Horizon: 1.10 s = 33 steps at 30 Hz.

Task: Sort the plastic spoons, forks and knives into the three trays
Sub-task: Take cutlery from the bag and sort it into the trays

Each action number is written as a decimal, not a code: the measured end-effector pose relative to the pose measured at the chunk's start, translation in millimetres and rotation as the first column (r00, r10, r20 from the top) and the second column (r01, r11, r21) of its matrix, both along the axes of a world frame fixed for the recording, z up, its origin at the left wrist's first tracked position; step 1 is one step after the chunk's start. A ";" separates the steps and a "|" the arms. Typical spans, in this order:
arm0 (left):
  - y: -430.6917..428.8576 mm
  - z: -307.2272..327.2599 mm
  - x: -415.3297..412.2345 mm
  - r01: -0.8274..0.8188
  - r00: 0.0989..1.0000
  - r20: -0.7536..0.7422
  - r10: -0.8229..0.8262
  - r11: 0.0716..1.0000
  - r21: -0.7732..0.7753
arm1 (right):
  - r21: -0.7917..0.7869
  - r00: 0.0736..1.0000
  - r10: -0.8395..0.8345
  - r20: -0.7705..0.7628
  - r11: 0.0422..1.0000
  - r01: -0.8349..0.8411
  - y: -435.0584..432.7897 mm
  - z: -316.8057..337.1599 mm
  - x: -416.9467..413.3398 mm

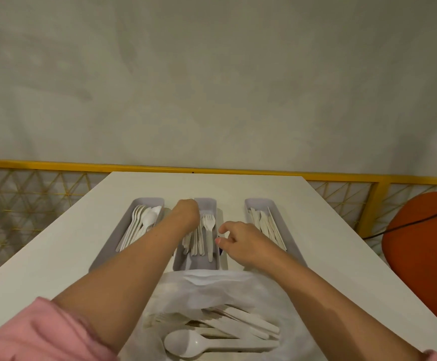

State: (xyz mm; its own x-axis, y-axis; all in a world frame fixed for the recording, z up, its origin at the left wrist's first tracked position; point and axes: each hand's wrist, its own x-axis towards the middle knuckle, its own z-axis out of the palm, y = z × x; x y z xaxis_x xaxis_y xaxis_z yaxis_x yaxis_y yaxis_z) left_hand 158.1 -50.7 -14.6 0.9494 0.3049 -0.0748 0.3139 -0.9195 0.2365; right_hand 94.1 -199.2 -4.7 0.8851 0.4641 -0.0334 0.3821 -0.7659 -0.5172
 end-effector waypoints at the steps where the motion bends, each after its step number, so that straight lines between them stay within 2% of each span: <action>1: -2.0 -2.7 3.9 0.023 0.999 -0.024 -0.022 0.998 0.050 | -0.005 1.000 0.007 -0.003 1.000 -0.007 -1.1 -1.6 0.5; 5: -9.7 -12.3 16.4 0.063 0.994 -0.099 -0.048 0.986 0.157 | 0.006 1.000 0.011 -0.020 1.000 -0.011 -7.6 -6.0 2.7; 8: -12.4 -19.1 22.1 0.070 0.989 -0.138 -0.050 0.988 0.139 | 0.006 0.999 0.016 -0.031 1.000 -0.016 -12.6 -6.2 3.6; 14: -9.3 -31.2 16.4 0.090 0.996 -0.031 -0.084 0.947 0.307 | -0.016 0.999 0.012 -0.038 1.000 -0.013 -16.0 -7.0 6.1; 16: -8.3 -28.8 12.3 0.087 0.995 0.018 -0.097 0.944 0.318 | -0.004 0.999 0.019 -0.031 1.000 -0.020 -14.1 -7.0 3.4; 23: -0.2 -0.8 -16.8 0.146 0.966 0.188 -0.175 0.977 0.157 | 0.095 0.990 0.127 0.065 0.987 -0.133 -12.5 15.1 -22.4; 27: 2.3 10.9 -53.3 0.303 0.902 0.315 -0.296 0.953 0.028 | 0.141 0.955 0.295 -0.022 0.947 -0.289 -9.3 25.9 -45.9; 30: 6.0 10.1 -89.8 0.463 0.843 0.388 -0.374 0.871 -0.165 | 0.031 0.919 0.363 -0.153 0.931 -0.363 -7.8 22.3 -58.4; 33: 12.6 8.9 -122.6 0.580 0.811 0.334 -0.480 0.730 -0.360 | -0.188 0.927 0.347 -0.142 0.910 -0.369 -7.0 9.4 -63.1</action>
